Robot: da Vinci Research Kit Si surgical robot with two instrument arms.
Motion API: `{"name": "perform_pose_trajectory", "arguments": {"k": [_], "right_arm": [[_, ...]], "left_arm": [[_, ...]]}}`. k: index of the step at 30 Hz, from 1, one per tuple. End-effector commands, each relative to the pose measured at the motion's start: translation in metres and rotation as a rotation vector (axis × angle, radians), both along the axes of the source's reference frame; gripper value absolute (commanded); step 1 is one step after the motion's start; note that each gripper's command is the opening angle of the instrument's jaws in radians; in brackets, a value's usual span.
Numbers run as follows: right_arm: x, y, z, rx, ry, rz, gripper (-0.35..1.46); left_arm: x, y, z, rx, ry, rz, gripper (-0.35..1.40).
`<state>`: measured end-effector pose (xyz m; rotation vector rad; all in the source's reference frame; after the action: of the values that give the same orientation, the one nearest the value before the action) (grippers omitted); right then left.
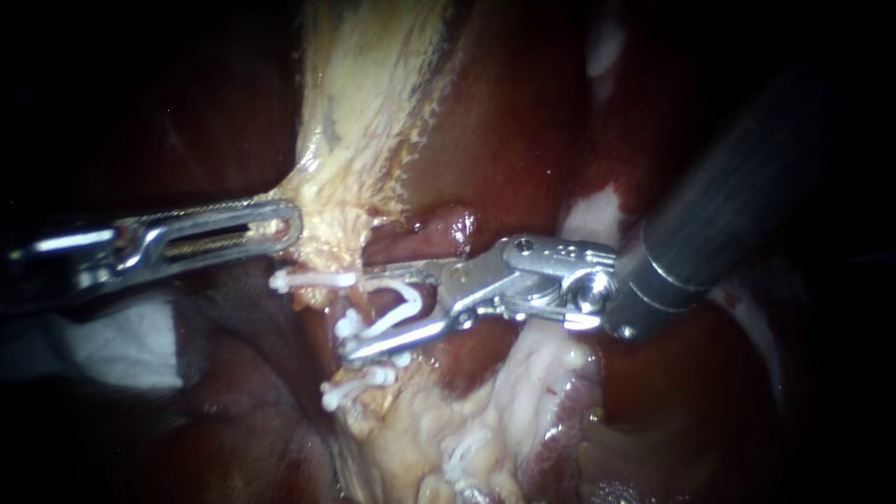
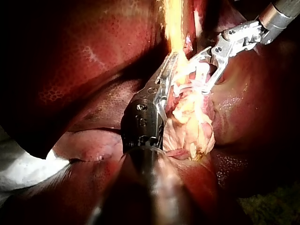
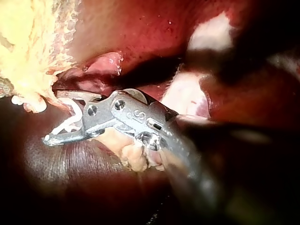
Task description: Clipping third clip right tube
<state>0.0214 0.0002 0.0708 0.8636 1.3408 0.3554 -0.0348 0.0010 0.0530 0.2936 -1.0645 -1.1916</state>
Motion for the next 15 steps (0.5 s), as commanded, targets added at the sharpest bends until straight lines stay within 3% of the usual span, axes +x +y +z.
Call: {"name": "perform_pose_trajectory", "arguments": {"k": [1,15], "right_arm": [[0.0002,0.0,0.0,-0.002,0.003,-0.005,0.59],[0.0013,-0.0004,0.001,-0.008,0.004,-0.009,0.58]], "left_arm": [[-0.0001,0.0,0.0001,0.0,0.0,0.0,-0.35],[-0.0003,-0.0001,-0.0003,-0.001,-0.001,-0.004,-0.35]]}}
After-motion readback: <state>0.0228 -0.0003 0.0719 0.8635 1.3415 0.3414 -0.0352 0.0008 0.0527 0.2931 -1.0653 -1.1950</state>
